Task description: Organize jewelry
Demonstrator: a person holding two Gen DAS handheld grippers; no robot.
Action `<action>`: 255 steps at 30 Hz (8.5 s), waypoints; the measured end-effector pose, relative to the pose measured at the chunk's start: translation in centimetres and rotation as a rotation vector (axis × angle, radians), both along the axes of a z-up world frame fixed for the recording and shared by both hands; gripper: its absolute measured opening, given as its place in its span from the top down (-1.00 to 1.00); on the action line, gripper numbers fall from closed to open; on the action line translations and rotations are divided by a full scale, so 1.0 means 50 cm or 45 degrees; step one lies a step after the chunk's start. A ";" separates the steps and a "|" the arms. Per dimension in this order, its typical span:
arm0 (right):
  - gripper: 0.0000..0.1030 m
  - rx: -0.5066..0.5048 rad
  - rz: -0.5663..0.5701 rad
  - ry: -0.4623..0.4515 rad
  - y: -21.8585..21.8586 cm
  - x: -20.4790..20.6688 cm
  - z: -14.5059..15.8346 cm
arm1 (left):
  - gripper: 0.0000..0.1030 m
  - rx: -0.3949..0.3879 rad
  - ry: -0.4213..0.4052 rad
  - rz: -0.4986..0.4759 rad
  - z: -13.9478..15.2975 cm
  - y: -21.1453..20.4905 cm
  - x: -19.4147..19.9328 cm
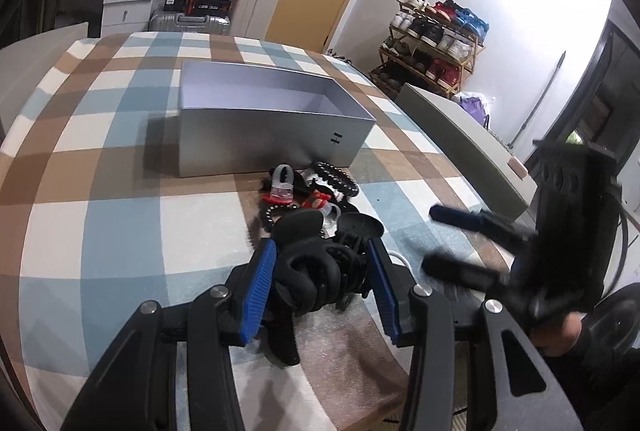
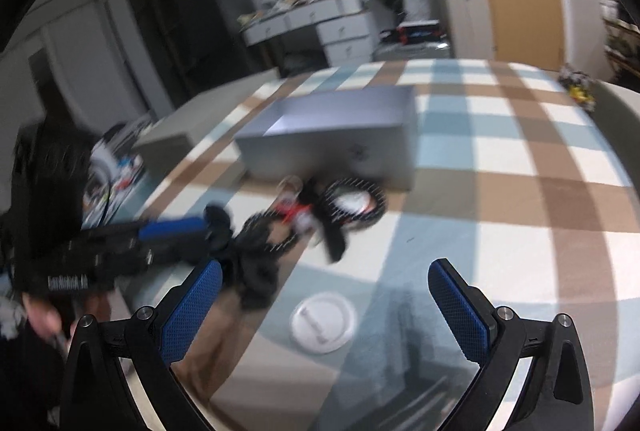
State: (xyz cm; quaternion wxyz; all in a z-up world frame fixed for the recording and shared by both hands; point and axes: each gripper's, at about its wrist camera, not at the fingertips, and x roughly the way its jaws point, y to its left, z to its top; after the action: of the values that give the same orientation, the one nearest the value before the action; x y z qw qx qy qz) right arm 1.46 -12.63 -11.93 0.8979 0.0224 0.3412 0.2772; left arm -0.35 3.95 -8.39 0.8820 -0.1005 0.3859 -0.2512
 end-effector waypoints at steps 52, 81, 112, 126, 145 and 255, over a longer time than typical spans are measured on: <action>0.17 0.296 0.044 -0.070 -0.027 0.141 0.176 | 0.21 0.050 -0.156 0.205 0.131 0.029 0.116; 0.17 0.135 0.056 0.229 0.041 0.359 0.092 | 0.21 0.104 0.029 0.084 0.060 -0.004 0.244; -0.57 0.262 -0.236 0.080 -0.094 0.278 0.152 | -0.36 0.031 -0.030 0.239 0.100 0.056 0.184; -0.96 0.168 -0.175 -0.164 -0.073 0.127 0.197 | -0.93 0.339 -0.320 0.469 0.133 0.025 0.096; -1.00 -0.040 -0.163 -0.225 -0.029 -0.025 0.101 | -0.97 0.301 -0.244 0.483 0.081 0.039 -0.006; 0.19 -0.098 -0.246 -0.090 -0.096 -0.062 0.009 | 0.85 0.507 -0.015 -0.160 -0.034 -0.121 0.089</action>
State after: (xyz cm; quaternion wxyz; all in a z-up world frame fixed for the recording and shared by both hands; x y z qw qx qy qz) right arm -1.62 -17.43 -11.50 0.9322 0.0108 0.3159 0.1766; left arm 4.10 -2.11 -10.08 0.8692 0.1014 0.4284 -0.2251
